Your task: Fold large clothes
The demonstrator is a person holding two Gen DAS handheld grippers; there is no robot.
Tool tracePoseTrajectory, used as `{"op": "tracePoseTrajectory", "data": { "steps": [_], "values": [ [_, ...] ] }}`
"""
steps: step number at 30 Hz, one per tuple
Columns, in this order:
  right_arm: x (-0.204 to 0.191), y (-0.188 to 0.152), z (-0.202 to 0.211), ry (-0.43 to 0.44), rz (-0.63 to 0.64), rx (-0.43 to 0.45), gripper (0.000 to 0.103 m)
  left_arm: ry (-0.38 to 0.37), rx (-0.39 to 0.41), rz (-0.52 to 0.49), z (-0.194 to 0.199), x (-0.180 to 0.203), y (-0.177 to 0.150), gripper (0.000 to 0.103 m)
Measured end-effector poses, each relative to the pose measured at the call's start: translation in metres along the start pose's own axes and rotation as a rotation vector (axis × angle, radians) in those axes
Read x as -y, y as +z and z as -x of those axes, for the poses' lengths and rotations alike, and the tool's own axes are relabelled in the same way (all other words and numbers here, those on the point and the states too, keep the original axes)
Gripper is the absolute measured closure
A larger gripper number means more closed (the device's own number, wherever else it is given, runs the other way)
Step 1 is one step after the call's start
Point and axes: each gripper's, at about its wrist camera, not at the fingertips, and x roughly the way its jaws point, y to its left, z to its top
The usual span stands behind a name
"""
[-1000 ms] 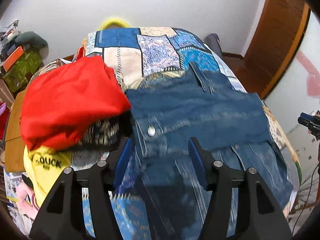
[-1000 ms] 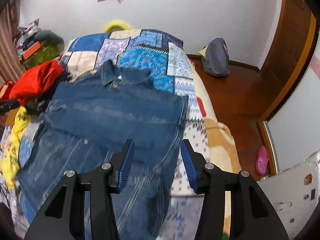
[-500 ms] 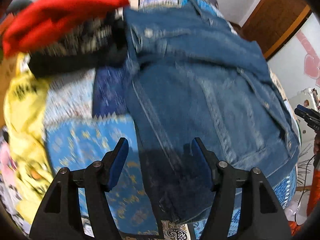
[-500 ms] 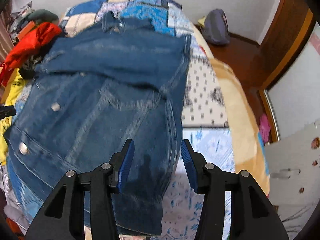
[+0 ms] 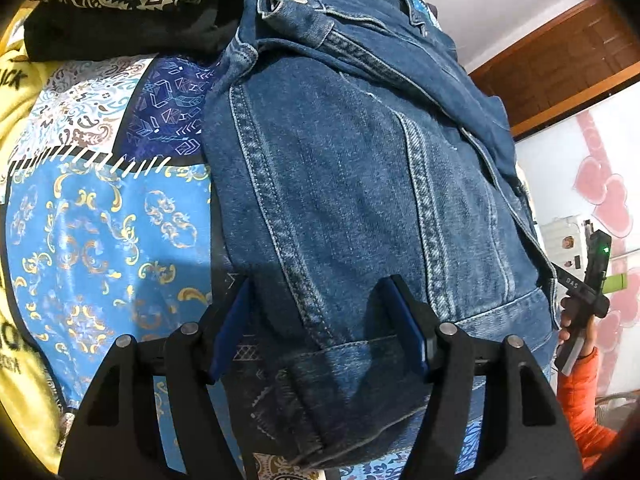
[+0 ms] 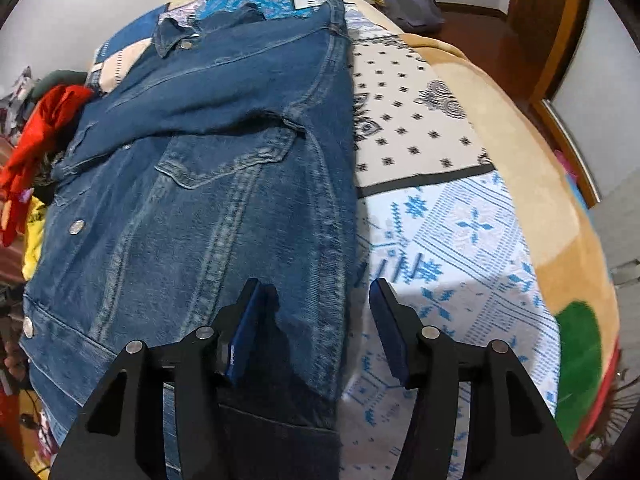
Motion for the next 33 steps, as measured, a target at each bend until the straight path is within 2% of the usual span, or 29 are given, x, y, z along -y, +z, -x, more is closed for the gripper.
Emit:
{"op": "tracePoseTrajectory", "data": {
  "steps": [1,3,5,7,8,11,13,18,24,29,33],
  "values": [
    [-0.003,0.0,0.0,0.01,0.009,-0.002,0.054,-0.005,0.004,-0.01,0.001,0.001,-0.001,0.041],
    [-0.008,-0.001,0.0,0.03,0.019,-0.01,0.064,-0.014,0.012,-0.03,0.004,0.006,-0.003,0.054],
    [-0.011,-0.003,0.002,0.052,0.023,-0.016,0.076,-0.01,0.016,-0.057,0.009,0.011,-0.005,0.06],
    [-0.014,-0.006,0.004,0.062,0.028,-0.016,0.084,0.017,0.023,-0.096,0.012,0.018,-0.005,0.067],
    [-0.013,-0.006,0.004,0.055,0.033,-0.013,0.093,0.047,0.032,-0.12,0.014,0.023,-0.006,0.073],
    [-0.015,-0.006,0.012,0.057,0.061,0.005,0.093,0.094,0.054,-0.145,0.022,0.027,-0.004,0.092],
    [-0.018,0.001,0.022,0.063,0.076,0.034,0.094,0.078,0.08,-0.131,0.034,0.027,0.002,0.095],
    [-0.028,0.025,0.051,0.098,0.107,0.138,0.095,0.11,0.191,-0.162,0.069,0.046,0.021,0.096],
    [-0.034,0.071,0.076,0.129,0.111,0.248,0.095,0.053,0.284,-0.179,0.099,0.072,0.062,0.096],
    [-0.032,0.12,0.083,0.111,0.091,0.324,0.095,0.036,0.337,-0.156,0.106,0.083,0.111,0.096],
    [-0.024,0.158,0.071,0.083,0.054,0.342,0.095,0.047,0.363,-0.101,0.101,0.076,0.157,0.096]
  ]
}}
